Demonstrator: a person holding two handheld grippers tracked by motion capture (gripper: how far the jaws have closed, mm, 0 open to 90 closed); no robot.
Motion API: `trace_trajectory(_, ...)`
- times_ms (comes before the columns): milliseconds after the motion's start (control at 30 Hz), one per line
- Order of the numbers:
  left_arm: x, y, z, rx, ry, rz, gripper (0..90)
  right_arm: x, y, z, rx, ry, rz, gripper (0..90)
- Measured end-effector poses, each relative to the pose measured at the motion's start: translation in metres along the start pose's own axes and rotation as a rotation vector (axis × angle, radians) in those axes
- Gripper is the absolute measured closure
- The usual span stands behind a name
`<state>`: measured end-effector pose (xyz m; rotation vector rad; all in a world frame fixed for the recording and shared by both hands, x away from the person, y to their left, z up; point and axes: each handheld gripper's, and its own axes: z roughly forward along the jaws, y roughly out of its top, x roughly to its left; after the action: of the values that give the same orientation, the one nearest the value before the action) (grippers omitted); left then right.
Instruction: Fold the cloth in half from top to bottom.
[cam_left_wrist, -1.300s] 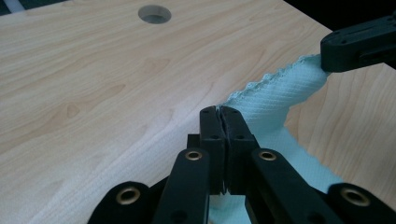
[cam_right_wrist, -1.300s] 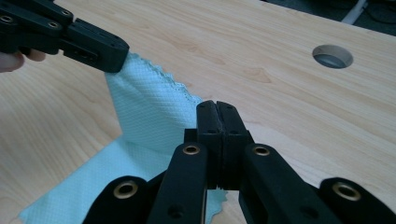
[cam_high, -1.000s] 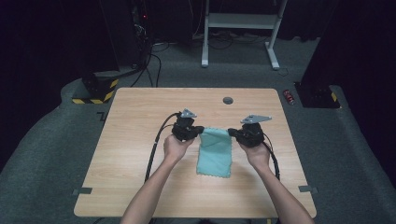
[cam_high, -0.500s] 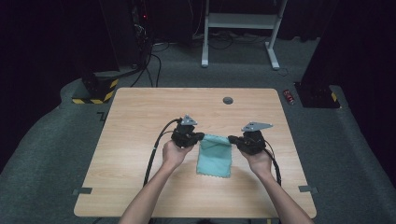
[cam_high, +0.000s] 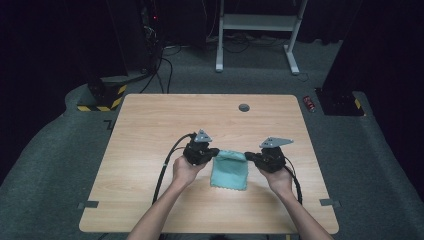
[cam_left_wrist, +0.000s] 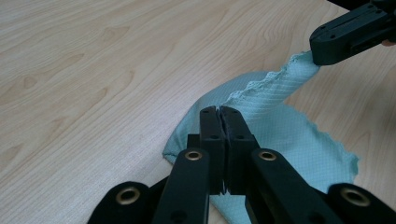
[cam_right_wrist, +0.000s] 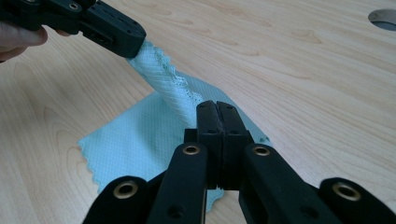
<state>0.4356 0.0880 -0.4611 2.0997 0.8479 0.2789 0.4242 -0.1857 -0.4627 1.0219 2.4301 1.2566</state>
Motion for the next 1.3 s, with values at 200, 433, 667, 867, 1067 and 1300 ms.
trace_trajectory(200,-0.004,-0.004,-0.001,0.005,-0.002,0.02,88.6,0.003,-0.005,-0.002,0.0,0.007,-0.003,89.8)
trace_trajectory(433,-0.009,-0.008,-0.002,0.022,0.006,0.067,88.5,0.007,-0.009,-0.002,0.006,0.012,-0.019,89.8)
trace_trajectory(667,-0.013,-0.013,-0.003,0.032,0.004,0.087,88.5,0.009,-0.014,-0.003,0.006,0.023,-0.013,89.7)
trace_trajectory(867,-0.012,-0.017,-0.003,0.019,-0.001,0.072,88.5,0.011,-0.015,-0.002,0.009,0.025,-0.016,89.8)
trace_trajectory(1067,-0.015,-0.022,-0.004,0.017,0.0,0.073,88.5,0.013,-0.018,-0.001,0.012,0.027,-0.015,89.7)
trace_trajectory(1300,-0.018,-0.026,-0.002,0.027,-0.001,0.086,88.5,0.015,-0.022,0.0,0.023,0.028,-0.022,89.7)
